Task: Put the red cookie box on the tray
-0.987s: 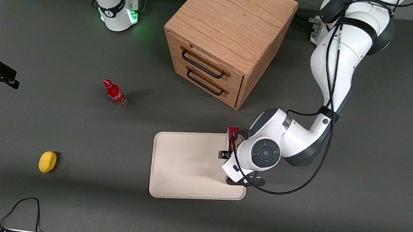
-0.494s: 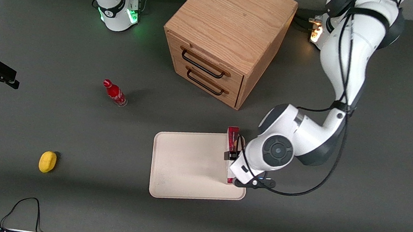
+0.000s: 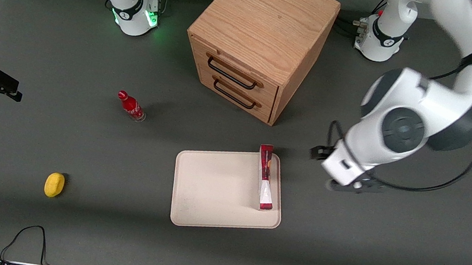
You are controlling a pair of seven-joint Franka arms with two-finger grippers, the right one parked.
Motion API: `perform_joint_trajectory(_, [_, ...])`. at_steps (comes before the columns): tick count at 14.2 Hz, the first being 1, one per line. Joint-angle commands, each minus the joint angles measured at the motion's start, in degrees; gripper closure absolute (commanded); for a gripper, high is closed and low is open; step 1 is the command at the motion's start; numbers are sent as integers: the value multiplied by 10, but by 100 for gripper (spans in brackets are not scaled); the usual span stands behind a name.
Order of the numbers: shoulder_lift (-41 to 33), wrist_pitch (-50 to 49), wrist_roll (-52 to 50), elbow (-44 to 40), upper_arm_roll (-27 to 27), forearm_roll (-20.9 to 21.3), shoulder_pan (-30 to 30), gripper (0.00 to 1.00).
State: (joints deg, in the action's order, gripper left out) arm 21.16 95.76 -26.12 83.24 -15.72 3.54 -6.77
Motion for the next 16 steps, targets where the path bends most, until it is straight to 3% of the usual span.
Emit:
perform_joint_trajectory(1, [-128, 2, 108, 132, 1, -3, 71, 0])
perform_joint_trajectory(3, [-188, -3, 188, 178, 18, -6, 113, 0])
perform_joint_trajectory(6, [-237, -42, 215, 192, 150, -5, 43, 0])
perform_joint_trajectory(8, [-256, -51, 215, 192, 196, -5, 16, 0])
perform_joint_trajectory(16, [-235, -92, 206, 142, 156, 1, 65, 0])
